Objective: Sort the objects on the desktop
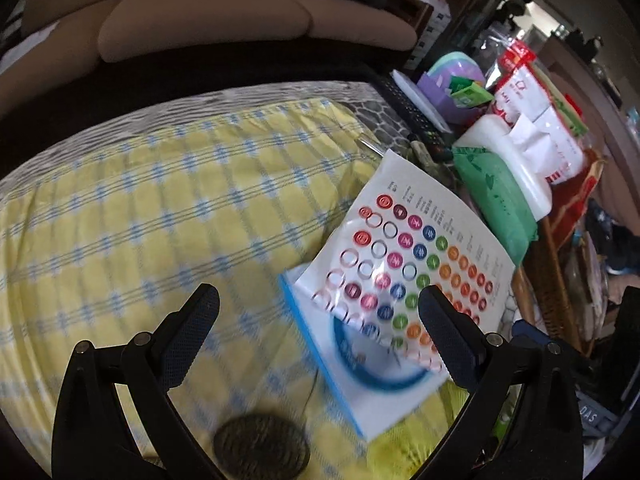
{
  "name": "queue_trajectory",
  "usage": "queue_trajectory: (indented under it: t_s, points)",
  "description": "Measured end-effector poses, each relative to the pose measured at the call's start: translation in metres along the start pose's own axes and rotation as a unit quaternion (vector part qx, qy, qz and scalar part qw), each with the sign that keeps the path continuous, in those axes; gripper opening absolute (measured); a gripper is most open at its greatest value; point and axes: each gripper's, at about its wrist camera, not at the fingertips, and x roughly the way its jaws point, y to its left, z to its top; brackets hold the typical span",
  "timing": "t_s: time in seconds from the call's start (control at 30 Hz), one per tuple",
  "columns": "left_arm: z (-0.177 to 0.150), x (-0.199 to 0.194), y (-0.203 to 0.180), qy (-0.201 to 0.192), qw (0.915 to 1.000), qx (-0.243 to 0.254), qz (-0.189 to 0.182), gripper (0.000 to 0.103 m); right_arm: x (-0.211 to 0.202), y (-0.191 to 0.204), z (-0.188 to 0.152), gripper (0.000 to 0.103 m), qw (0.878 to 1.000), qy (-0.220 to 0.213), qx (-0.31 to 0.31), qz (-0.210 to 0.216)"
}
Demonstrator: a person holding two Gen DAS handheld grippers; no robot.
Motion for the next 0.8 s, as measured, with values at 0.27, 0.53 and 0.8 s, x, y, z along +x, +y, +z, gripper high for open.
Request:
queue_trajectory:
  t_s: [0.27, 0.53, 0.8]
  points:
    - [0.008, 0.032, -0.01, 0.026, 0.9995, 0.014, -0.01, 0.096, 0.024, 0.007, 0.007, 0.043, 1.0, 0.022, -0.018, 0.001]
    - [0.002, 0.029, 0.001, 0.036, 0.998, -0.011, -0.051, 0.054, 0.033, 0.021, 0.008, 0.029, 0.999, 0.035, -0.033, 0.014]
    - [-0.014, -0.013, 0.007, 0.022, 0.995, -0.008, -0.097, 0.042, 0.026, 0.067, -0.004, 0.026, 0.996, 0.039, -0.064, 0.047]
